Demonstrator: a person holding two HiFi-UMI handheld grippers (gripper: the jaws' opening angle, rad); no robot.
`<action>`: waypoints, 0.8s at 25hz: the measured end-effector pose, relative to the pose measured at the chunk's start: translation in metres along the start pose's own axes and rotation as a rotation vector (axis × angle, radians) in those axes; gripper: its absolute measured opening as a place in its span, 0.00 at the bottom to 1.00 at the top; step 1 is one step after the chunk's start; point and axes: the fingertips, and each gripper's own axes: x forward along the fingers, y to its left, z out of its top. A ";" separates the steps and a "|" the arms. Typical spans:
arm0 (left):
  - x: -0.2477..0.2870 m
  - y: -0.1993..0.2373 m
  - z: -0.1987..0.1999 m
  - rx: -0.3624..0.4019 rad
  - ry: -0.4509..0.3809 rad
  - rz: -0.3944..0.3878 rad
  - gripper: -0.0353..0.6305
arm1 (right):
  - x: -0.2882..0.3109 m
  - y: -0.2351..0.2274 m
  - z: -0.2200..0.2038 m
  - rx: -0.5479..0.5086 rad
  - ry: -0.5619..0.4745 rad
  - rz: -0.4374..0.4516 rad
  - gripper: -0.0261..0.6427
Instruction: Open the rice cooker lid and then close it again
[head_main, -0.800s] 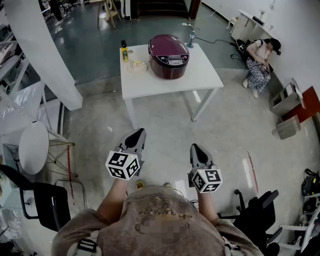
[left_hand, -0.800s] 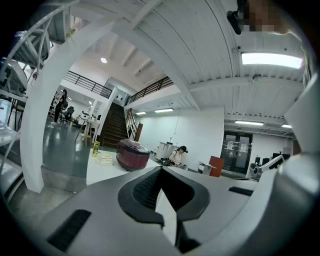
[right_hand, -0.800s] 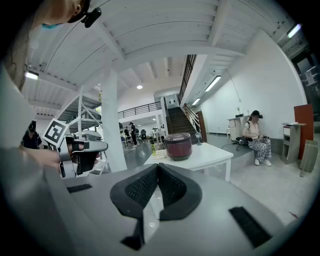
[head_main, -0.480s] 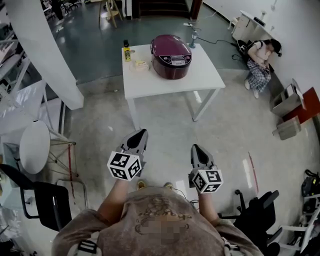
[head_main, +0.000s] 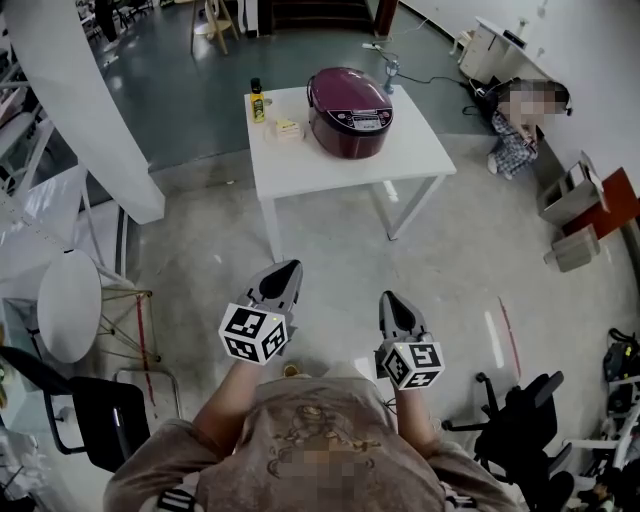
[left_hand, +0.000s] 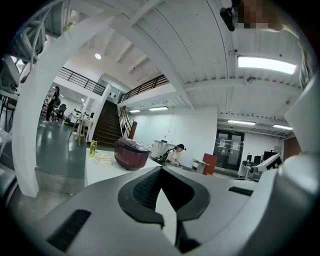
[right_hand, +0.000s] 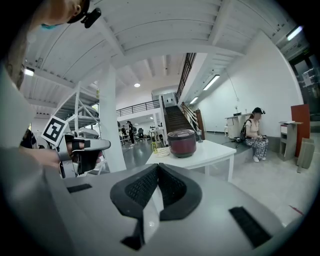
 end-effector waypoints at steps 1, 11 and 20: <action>0.000 0.004 0.000 -0.001 0.001 -0.004 0.08 | 0.002 0.003 -0.001 -0.001 -0.001 -0.005 0.04; 0.017 0.035 0.003 -0.002 -0.001 -0.030 0.08 | 0.032 0.006 -0.001 -0.002 -0.009 -0.044 0.04; 0.059 0.055 0.010 0.000 -0.021 -0.029 0.08 | 0.073 -0.016 0.005 -0.001 -0.020 -0.038 0.04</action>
